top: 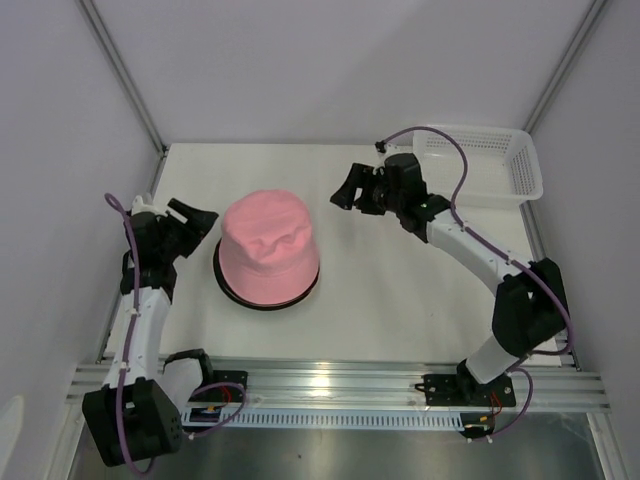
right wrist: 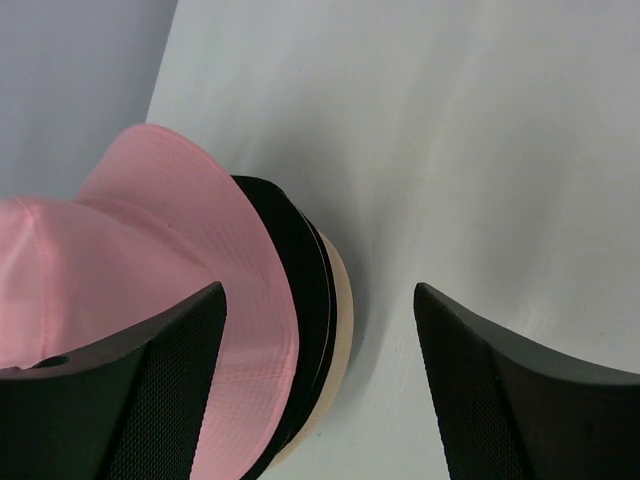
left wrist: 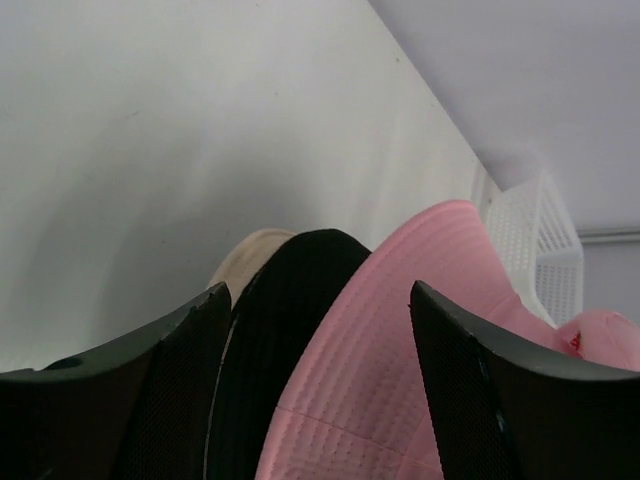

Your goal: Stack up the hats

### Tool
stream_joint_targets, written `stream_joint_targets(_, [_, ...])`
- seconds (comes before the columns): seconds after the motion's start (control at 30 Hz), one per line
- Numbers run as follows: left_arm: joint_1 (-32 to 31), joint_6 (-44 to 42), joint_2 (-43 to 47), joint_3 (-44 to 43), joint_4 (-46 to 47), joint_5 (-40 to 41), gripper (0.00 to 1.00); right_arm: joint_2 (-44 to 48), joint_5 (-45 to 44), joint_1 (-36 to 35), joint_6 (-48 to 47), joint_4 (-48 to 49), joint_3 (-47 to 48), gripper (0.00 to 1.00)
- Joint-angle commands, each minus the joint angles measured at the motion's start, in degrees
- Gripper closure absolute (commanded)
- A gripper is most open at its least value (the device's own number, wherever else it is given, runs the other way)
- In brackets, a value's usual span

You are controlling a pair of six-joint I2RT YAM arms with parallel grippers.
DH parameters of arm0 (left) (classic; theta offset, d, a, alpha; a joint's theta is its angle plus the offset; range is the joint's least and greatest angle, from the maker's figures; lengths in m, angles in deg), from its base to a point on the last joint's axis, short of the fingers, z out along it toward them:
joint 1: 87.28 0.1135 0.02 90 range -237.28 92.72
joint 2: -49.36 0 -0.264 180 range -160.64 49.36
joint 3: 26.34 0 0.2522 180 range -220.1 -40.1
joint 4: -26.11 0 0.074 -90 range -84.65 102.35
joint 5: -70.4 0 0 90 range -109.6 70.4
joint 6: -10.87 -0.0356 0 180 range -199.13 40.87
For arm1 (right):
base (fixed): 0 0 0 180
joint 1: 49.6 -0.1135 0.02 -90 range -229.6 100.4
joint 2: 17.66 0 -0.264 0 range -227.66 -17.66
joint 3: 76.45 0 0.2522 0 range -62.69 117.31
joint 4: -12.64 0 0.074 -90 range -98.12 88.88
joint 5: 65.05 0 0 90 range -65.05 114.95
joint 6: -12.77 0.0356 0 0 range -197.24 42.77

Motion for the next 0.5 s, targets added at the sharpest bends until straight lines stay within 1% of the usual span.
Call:
stream_joint_targets(0.0, [0.8,4.6,0.17,1.51,9.42,-7.1,0.25,-4.15,2.65,-1.63,0.92,2.68,3.93,0.23])
stream_joint_targets(0.2, [0.63,8.99,-1.94,4.76,9.43,-9.3,0.29,-11.96,2.73,-5.33,4.08,3.2,7.8,0.26])
stream_joint_targets(0.27, [0.63,10.49,-1.6,7.21,11.43,-9.48,0.32,-13.82,3.53,-6.55,4.44,3.47,9.2,0.26])
stream_joint_targets(0.3, [0.71,11.89,-1.42,7.66,11.8,-9.56,0.35,-14.96,3.53,-7.0,4.35,2.94,9.9,0.26])
stream_joint_targets(0.4, [0.63,12.87,-0.01,9.34,11.54,-8.34,0.36,-19.87,3.61,-8.23,4.09,1.1,13.68,0.27])
stream_joint_targets(0.47, [0.63,12.7,1.12,9.86,10.4,-7.37,0.36,-21.47,3.7,-8.58,3.91,0.57,15.35,0.28])
